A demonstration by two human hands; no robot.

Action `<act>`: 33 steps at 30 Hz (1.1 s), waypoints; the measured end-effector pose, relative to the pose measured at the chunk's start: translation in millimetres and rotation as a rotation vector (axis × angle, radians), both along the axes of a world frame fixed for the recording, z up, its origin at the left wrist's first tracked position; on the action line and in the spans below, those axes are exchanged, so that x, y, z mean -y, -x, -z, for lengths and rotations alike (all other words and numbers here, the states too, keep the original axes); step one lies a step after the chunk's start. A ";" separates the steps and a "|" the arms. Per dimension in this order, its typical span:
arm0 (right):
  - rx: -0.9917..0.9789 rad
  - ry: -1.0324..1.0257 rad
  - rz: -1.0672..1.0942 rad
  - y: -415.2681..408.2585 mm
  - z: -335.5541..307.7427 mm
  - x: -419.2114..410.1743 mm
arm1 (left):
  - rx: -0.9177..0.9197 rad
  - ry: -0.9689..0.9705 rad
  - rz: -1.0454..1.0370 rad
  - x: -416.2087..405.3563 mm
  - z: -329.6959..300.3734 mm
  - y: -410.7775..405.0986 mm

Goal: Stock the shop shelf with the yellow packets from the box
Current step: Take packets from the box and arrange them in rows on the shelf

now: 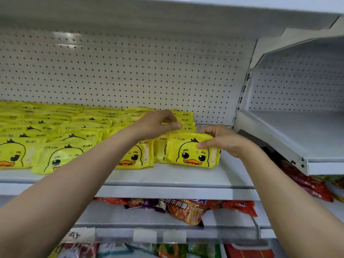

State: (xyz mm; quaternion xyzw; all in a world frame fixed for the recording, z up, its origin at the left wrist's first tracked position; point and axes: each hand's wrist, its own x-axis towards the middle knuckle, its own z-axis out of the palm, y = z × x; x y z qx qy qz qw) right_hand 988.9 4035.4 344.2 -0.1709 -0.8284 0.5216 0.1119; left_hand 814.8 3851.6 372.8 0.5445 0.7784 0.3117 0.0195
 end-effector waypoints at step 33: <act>0.254 -1.144 0.051 35.9 13.7 48.5 | -0.379 0.295 -0.281 7.3 48.8 -32.2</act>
